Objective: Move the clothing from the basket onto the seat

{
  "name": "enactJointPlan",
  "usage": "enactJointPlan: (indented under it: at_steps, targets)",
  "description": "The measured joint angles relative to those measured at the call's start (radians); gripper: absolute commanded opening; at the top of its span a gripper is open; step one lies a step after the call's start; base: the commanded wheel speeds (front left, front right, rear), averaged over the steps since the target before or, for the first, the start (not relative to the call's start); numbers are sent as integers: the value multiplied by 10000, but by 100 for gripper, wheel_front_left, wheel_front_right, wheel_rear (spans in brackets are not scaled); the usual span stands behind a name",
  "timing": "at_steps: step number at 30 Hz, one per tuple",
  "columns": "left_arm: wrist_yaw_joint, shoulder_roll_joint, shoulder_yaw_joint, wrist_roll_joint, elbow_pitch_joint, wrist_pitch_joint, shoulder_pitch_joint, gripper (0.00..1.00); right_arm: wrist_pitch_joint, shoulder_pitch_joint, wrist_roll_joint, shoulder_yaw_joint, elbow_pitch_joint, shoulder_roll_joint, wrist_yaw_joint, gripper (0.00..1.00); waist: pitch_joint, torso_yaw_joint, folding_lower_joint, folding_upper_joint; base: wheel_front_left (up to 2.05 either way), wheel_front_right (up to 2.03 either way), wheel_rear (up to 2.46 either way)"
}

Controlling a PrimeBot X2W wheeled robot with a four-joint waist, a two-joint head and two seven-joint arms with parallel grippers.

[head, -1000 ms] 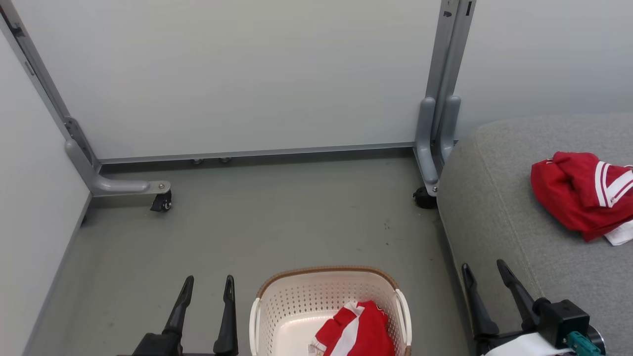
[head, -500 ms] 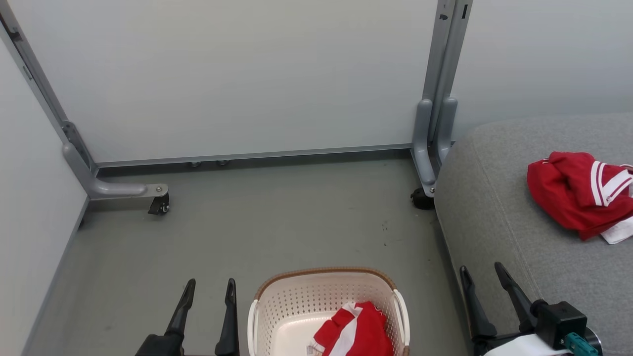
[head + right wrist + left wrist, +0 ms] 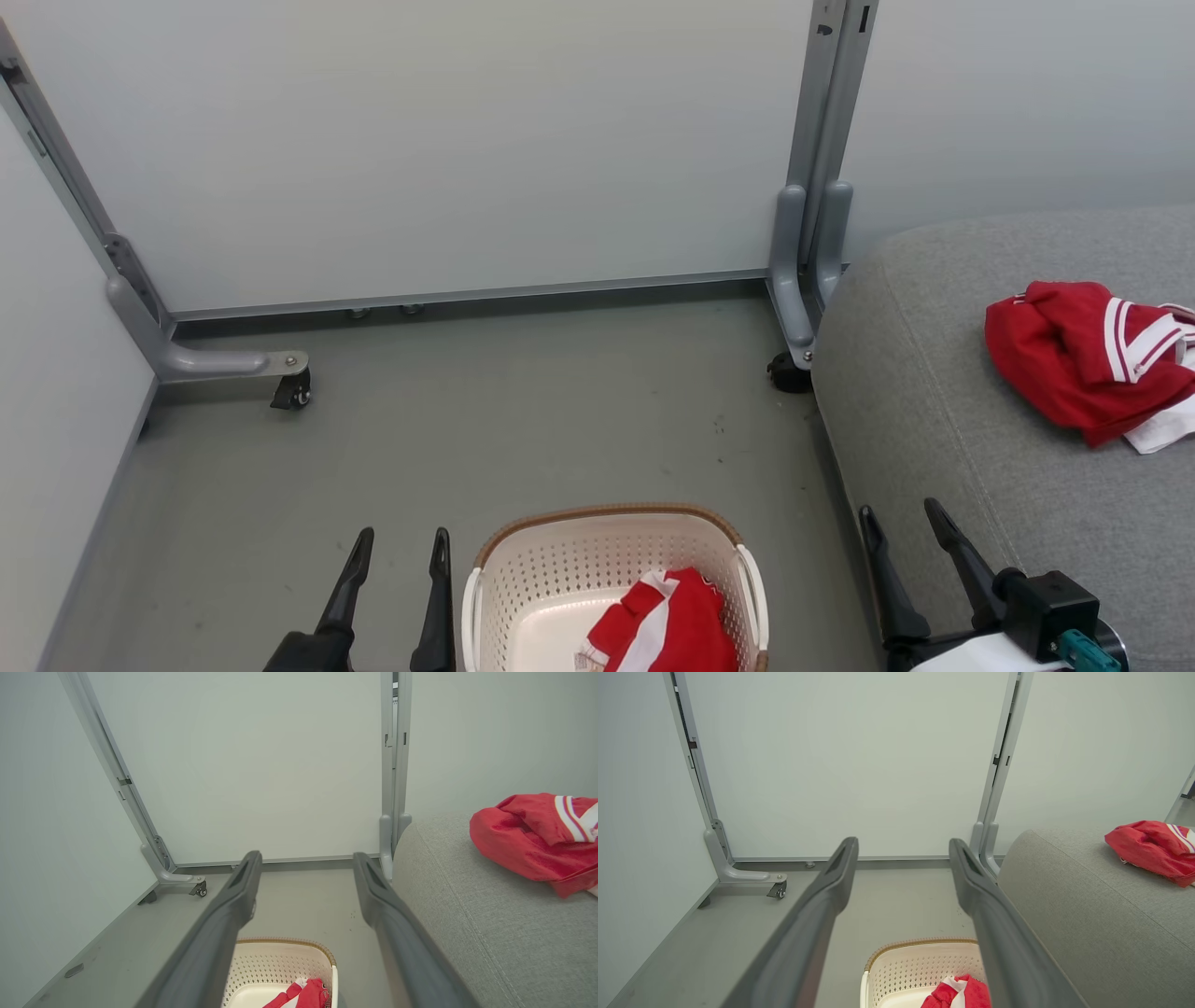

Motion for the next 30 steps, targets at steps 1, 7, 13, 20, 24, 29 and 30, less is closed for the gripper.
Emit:
enactJointPlan:
  at_steps: [1, 7, 13, 20, 24, 29, 30]
  targets:
    - [0, 0, -8, 23, 0, 0, 0, 100, 0, 0, -4, 2, 0, -4, 0, 100, 4, -4, 0, -1, 0, 0, 0]
    - [-29, 0, -54, 29, 54, 0, 0, 100, 0, 3, -81, 6, 31, -33, 0, 100, 90, -25, 0, 0, 0, 0, 0]
    - [-75, 0, -151, -4, 136, 0, -20, 100, 0, -13, -81, -31, 67, -77, 0, 100, 376, -119, 0, 0, 0, 0, 0]
    - [-251, -2, -541, -58, 602, 0, -632, 100, 0, -194, -451, -550, 132, -265, 0, 100, 1065, -232, 0, 0, 0, 0, 0]
    - [-522, -6, -819, 94, 1097, -2, -1820, 100, 0, -1023, -535, -890, -232, -334, 0, 100, 1771, -292, 1, 0, 0, 0, 0]
    - [-968, -13, -1390, 282, 2594, 0, -3479, 100, 0, -1987, -625, -1367, -671, -401, 0, 100, 2969, -373, 1, 0, 0, 0, 0]
    - [-1035, -13, -1475, 265, 2930, 0, -3810, 100, 0, -2160, -656, -1390, -711, -412, 0, 100, 3176, -392, 1, 0, 0, 0, 0]
